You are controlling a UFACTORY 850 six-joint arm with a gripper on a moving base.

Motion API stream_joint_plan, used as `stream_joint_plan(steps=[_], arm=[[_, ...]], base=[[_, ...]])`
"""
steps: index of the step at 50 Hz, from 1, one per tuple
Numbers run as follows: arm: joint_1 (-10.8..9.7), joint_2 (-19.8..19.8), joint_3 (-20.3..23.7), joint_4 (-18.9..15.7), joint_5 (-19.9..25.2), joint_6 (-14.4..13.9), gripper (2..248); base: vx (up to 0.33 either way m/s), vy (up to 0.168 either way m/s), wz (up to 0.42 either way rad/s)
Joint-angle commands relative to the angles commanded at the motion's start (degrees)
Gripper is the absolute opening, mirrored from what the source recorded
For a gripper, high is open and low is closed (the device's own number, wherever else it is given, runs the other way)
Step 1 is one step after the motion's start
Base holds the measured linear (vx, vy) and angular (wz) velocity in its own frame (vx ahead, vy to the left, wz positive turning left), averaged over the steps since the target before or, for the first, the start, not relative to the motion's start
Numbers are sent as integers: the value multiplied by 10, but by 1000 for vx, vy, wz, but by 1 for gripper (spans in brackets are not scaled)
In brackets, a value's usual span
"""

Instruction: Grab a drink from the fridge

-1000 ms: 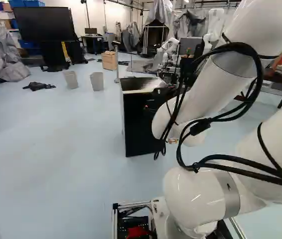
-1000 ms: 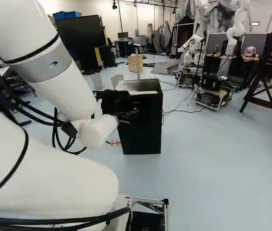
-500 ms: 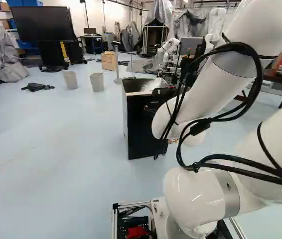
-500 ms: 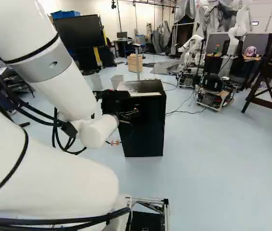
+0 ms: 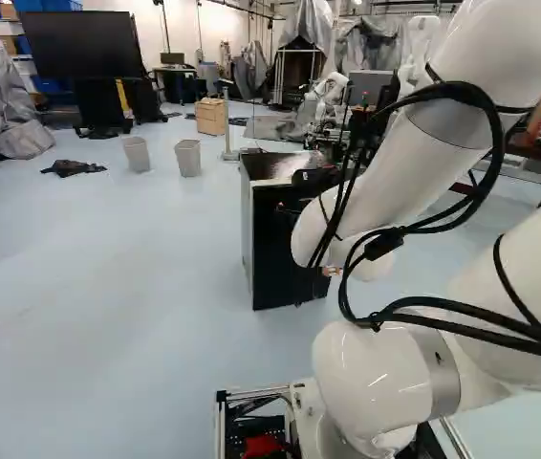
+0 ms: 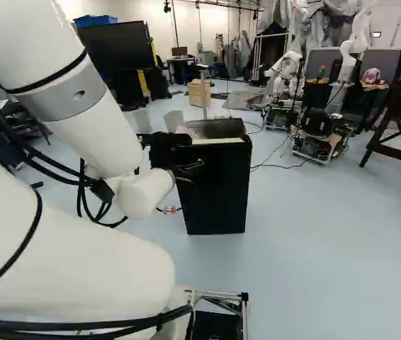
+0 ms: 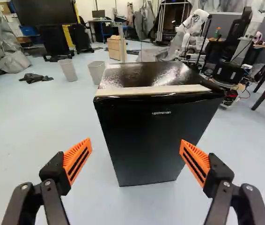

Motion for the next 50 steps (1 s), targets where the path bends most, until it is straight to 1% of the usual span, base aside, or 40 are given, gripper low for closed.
stream_joint_plan(steps=[14,50], arm=[[0,0,0,0,0,0,247],[0,0,0,0,0,0,247]], base=[[26,83,97],[33,78,-2]])
